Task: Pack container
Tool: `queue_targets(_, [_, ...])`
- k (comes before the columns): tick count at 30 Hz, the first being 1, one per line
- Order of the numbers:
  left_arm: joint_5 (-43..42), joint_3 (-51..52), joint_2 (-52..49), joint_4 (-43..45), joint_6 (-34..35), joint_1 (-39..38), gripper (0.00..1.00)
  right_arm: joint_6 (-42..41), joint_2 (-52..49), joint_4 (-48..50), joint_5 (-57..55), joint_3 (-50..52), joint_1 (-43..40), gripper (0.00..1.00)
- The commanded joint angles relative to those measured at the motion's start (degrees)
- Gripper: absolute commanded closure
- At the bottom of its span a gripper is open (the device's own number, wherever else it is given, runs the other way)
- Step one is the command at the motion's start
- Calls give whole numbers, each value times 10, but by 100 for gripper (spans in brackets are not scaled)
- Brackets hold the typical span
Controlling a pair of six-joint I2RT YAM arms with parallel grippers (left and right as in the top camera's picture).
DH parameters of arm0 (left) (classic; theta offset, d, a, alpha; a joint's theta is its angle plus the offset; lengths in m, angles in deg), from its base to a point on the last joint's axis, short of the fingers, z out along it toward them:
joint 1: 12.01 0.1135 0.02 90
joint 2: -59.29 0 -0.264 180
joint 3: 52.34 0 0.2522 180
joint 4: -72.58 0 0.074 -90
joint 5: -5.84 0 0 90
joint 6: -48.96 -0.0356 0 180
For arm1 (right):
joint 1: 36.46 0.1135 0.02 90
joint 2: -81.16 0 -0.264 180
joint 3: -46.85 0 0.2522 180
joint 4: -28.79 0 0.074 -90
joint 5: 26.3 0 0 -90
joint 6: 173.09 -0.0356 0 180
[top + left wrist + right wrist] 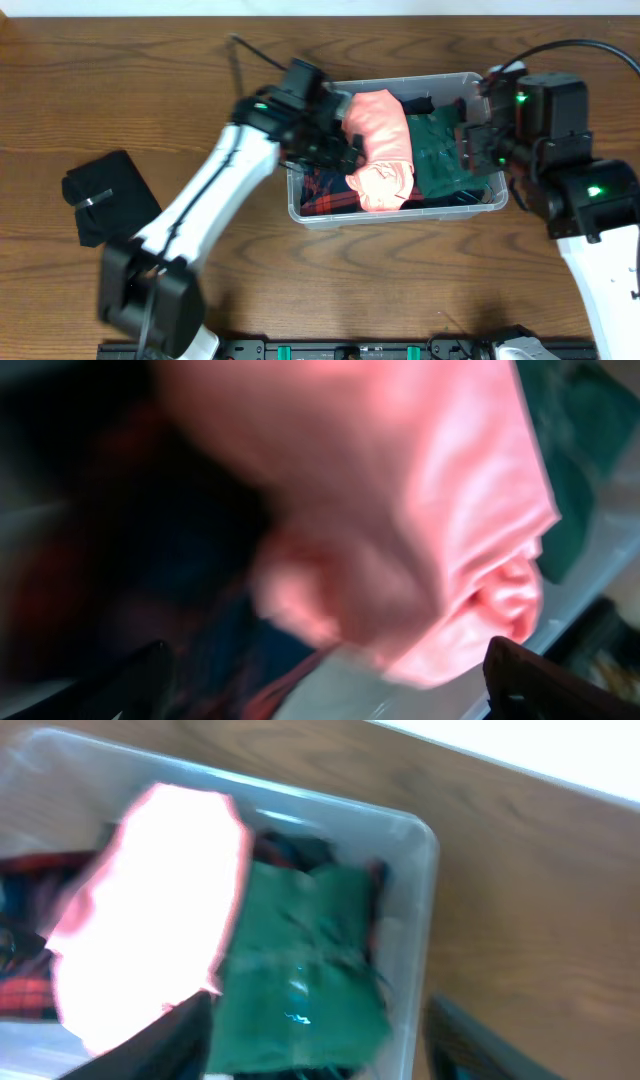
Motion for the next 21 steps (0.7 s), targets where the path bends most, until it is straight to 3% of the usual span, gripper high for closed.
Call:
queue_targets(1, [106, -28, 95, -18, -1, 41, 2, 18, -6, 30, 23, 0, 45, 51])
queue_targets(3, [132, -28, 136, -29, 2, 67, 2, 12, -23, 50, 23, 0, 67, 57])
queue_targets(9, [147, -28, 218, -71, 6, 160, 2, -1, -137, 76, 45, 0, 105, 56])
queue_targets(21, [146, -28, 214, -191, 6, 342, 2, -11, -428, 82, 72, 0, 122, 61])
